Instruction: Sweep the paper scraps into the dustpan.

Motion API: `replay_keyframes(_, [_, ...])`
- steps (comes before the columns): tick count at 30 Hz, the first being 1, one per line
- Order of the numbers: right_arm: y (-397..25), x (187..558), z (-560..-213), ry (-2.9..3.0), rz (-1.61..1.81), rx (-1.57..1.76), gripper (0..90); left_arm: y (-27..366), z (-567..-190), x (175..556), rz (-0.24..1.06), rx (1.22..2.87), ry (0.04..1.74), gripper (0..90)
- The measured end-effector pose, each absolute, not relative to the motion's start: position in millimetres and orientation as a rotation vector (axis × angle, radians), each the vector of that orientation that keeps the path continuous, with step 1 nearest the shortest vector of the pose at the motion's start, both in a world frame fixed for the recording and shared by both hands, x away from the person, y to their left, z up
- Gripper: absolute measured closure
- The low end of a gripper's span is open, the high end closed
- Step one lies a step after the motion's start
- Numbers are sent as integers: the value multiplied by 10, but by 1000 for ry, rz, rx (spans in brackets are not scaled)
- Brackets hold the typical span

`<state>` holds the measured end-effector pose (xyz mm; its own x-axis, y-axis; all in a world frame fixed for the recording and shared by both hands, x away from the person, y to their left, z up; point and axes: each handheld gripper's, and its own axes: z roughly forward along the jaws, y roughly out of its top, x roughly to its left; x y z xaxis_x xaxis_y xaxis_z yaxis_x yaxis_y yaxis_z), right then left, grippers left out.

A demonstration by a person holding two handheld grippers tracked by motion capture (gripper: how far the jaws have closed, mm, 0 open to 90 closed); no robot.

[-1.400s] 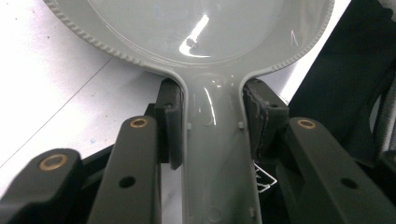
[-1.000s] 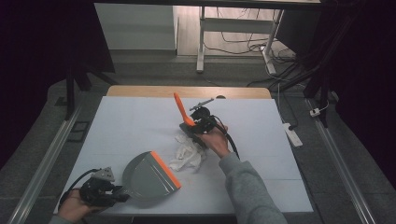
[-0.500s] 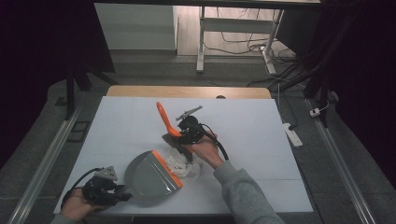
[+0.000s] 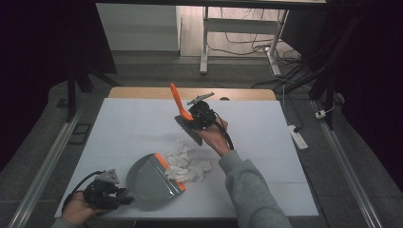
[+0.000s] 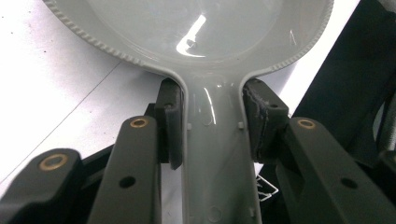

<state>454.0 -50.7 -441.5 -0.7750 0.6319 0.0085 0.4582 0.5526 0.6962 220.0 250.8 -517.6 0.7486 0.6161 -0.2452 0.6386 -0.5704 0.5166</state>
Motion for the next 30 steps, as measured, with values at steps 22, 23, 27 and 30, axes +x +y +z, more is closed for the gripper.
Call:
replay_keyframes(22, [-203,4397,-4762,2720,974,854,702,2494,-5178,2196,-46,2351,946,620])
replay_keyframes(23, [-191,4359,-4757,2729,973,842,702,2491,-5176,2197,-45,2351,947,620])
replay_keyframes(27, [-145,4204,-4759,2755,986,787,702,2484,-5176,2205,-45,2355,945,620])
replay_keyframes(30, [-101,4092,-4756,2786,1007,751,702,2485,-5175,2208,-47,2354,945,620])
